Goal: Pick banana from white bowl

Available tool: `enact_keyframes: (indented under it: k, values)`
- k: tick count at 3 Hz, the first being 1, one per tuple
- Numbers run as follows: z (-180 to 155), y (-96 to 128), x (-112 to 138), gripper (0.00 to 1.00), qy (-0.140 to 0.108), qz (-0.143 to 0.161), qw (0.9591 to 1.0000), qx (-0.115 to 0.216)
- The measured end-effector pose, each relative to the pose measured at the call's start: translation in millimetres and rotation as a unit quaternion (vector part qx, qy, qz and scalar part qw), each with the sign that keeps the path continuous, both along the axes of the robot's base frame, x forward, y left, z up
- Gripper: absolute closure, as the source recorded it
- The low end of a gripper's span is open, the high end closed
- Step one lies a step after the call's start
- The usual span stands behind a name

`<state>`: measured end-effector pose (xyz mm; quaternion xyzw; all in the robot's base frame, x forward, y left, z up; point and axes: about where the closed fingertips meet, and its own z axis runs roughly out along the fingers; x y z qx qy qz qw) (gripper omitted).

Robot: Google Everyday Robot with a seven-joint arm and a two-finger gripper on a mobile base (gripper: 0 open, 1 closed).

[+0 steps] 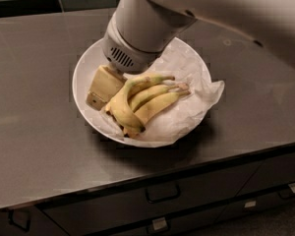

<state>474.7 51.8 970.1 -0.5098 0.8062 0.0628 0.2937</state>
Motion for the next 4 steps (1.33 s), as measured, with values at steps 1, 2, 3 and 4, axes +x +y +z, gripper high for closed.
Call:
enact_keyframes:
  k: [1,2,3,4]
  values:
    - [-5.8,-1.4,-0.6,0.29,0.006,-0.021,0.9997,-0.009]
    - [-16.0,-5.6,-1.3,0.34,0.014,-0.039,0.9990,-0.013]
    - [-24.0,-9.1,-6.8,0.34,0.025,-0.052,0.9982,-0.018]
    - [-32.5,-10.8,-14.7,0.34,0.038,-0.063,0.9968,-0.032]
